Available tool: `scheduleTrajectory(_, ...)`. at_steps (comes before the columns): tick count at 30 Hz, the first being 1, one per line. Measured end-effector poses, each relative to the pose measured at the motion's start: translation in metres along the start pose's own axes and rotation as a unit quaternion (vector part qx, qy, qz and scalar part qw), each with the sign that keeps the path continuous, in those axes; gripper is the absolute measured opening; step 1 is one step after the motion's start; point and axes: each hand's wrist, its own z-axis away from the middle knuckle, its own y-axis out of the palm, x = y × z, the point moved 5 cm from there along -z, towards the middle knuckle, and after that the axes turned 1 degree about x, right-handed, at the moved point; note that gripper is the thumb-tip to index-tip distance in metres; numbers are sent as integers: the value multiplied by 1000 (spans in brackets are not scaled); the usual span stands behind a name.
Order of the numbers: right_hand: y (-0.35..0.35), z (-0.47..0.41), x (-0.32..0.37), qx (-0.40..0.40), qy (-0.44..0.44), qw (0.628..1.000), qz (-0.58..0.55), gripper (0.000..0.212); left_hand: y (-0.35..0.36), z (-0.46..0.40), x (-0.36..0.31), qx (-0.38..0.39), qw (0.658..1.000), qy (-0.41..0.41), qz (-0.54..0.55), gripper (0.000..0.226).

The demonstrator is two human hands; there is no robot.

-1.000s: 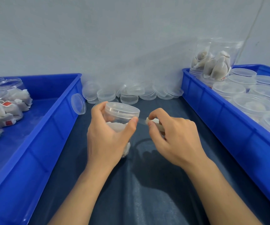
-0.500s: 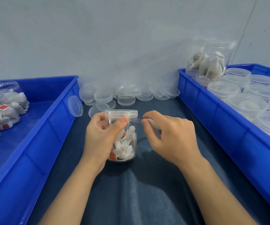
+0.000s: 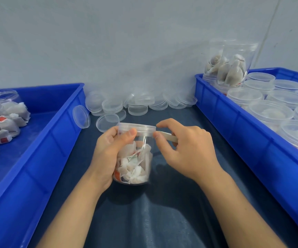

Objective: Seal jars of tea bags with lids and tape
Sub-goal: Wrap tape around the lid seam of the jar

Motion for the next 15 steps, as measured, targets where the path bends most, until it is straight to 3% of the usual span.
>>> scheduleTrajectory(5, 4, 0, 1, 39, 14, 999, -31, 46, 0, 2, 0, 20, 1000, -9, 0, 70)
scheduleTrajectory(9, 4, 1, 3, 46, 17, 998, -40, 44, 1, 3, 1, 36, 999, -22, 17, 45)
scheduleTrajectory(13, 4, 3, 6, 40, 17, 998, -48, 41, 1, 2, 0, 45, 999, -30, -2, 72)
scheduleTrajectory(15, 4, 3, 6, 41, 17, 998, -51, 38, 2, 2, 0, 52, 998, -26, -28, 71)
